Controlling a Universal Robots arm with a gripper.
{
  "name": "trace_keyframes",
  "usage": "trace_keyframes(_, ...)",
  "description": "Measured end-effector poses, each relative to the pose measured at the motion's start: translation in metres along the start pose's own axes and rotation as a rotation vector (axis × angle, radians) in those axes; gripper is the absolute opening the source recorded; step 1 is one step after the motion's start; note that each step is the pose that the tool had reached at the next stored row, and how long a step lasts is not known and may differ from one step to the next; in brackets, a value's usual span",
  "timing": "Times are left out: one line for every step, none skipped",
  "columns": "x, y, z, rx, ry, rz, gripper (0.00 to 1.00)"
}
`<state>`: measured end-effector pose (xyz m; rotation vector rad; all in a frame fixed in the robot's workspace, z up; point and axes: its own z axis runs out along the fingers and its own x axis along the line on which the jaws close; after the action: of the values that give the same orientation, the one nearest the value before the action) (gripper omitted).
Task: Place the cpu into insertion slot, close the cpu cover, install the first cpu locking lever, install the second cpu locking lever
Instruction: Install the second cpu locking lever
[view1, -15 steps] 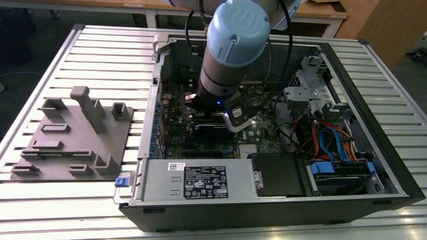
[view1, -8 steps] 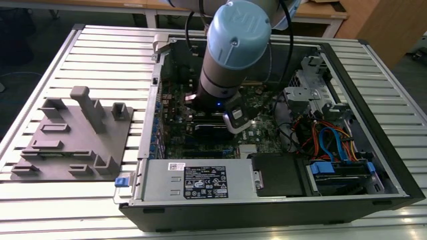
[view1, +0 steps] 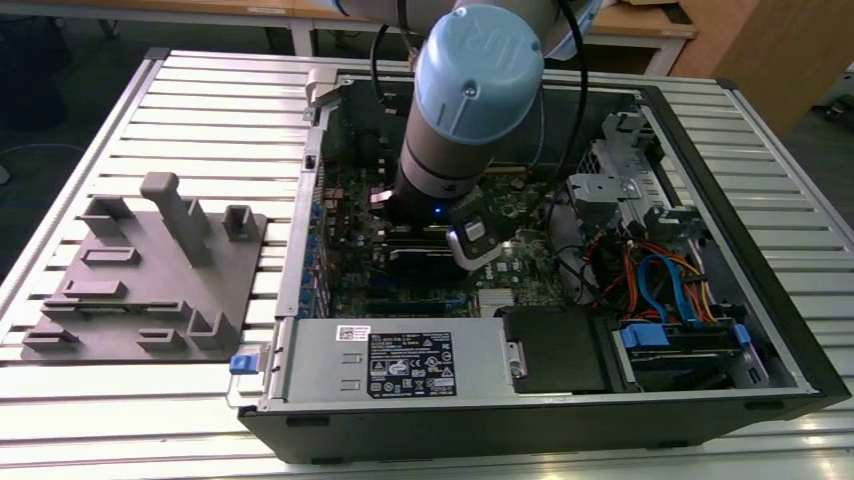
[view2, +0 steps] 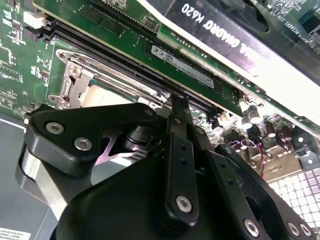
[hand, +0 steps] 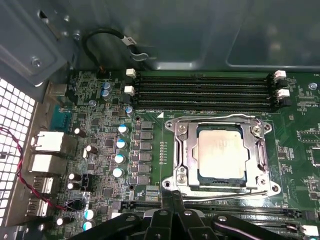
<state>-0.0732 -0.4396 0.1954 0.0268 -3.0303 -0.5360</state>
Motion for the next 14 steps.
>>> trace_keyframes(0.0000,-0.0001,0.0003,-0.0021,-0.0001,0.000,0.10)
trace_keyframes(-0.0001,-0.0003,0.0010,-0.0044,-0.0001,0.000,0.10)
trace_keyframes(-0.0001,-0.0006,0.0017,-0.0059,-0.0003,0.000,0.10)
trace_keyframes(-0.0002,-0.0009,0.0025,-0.0072,-0.0003,0.000,0.10)
trace_keyframes(-0.0002,-0.0011,0.0030,-0.0086,-0.0002,0.000,0.10)
trace_keyframes(-0.0002,-0.0013,0.0033,-0.0104,-0.0002,0.000,0.10)
trace_keyframes(-0.0002,-0.0013,0.0037,-0.0124,-0.0004,0.000,0.10)
trace_keyframes(-0.0002,-0.0014,0.0042,-0.0140,-0.0003,0.000,0.10)
trace_keyframes(-0.0003,-0.0015,0.0046,-0.0153,-0.0003,0.000,0.10)
trace_keyframes(-0.0003,-0.0016,0.0051,-0.0166,-0.0003,0.000,0.10)
trace_keyframes(-0.0003,-0.0016,0.0055,-0.0176,-0.0003,0.000,0.10)
trace_keyframes(-0.0003,-0.0017,0.0058,-0.0185,-0.0003,-0.001,0.10)
trace_keyframes(-0.0003,-0.0016,0.0061,-0.0191,-0.0003,-0.001,0.10)
trace_keyframes(0.0000,-0.0014,0.0064,-0.0195,-0.0004,-0.001,0.10)
